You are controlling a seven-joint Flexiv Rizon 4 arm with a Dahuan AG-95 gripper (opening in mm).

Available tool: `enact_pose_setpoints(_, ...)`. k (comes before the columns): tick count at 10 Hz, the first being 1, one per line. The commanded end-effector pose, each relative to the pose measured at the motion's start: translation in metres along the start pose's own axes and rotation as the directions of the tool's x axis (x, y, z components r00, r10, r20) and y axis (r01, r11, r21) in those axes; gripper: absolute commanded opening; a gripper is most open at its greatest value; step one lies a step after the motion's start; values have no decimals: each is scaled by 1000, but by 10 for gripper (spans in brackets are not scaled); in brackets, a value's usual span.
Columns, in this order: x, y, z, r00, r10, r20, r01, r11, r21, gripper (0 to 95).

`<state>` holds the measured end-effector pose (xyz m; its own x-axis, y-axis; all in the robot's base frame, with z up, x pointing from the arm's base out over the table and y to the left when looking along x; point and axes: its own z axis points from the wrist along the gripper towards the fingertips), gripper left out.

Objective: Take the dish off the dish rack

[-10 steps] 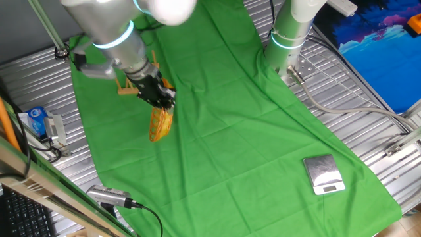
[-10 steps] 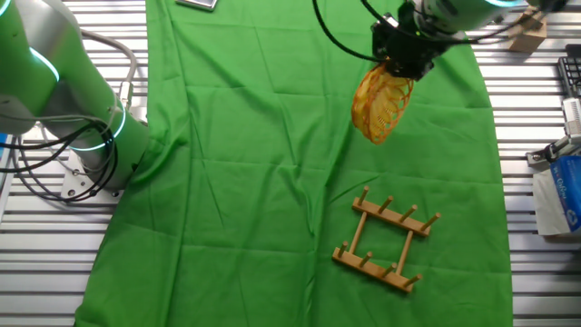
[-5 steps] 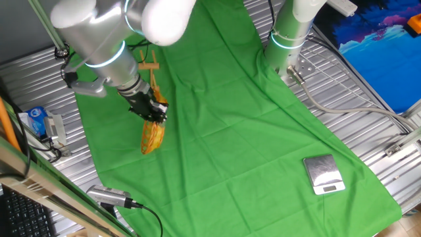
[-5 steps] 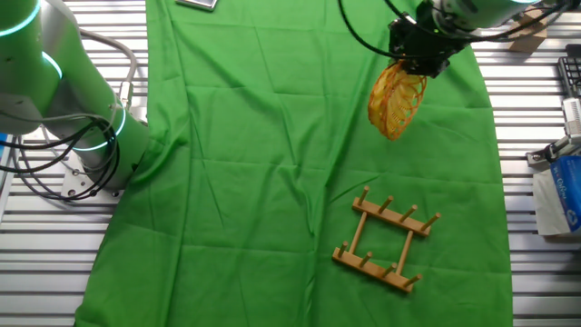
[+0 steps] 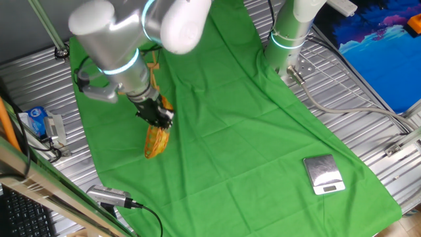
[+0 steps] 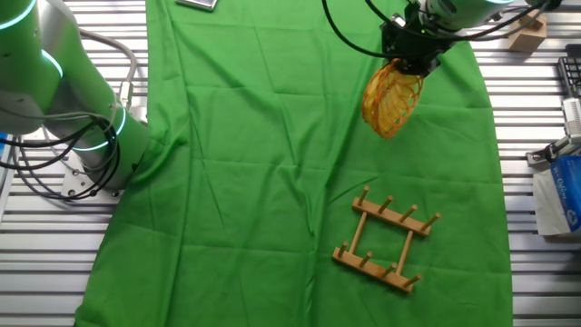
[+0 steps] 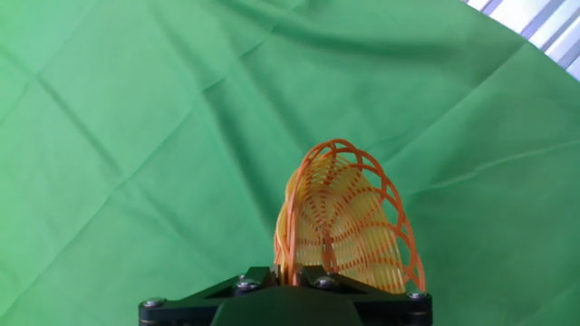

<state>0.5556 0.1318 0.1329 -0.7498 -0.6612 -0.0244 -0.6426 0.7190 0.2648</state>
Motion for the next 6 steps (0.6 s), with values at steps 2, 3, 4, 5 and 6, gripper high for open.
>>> enact_pose_setpoints(2, -5, -2, 3, 1000, 0, 1, 0, 1000, 0, 0)
enact_pose_setpoints(3, -7, -2, 4, 1000, 1, 2, -1, 1000, 0, 0)
enact_pose_setpoints(4, -8, -3, 5, 1000, 2, 2, -2, 1000, 1, 0)
enact_pose_setpoints(5, -10, -4, 8, 1000, 5, 5, -5, 1000, 1, 0)
enact_pose_setpoints(6, -10, -4, 9, 1000, 5, 5, -5, 1000, 2, 0)
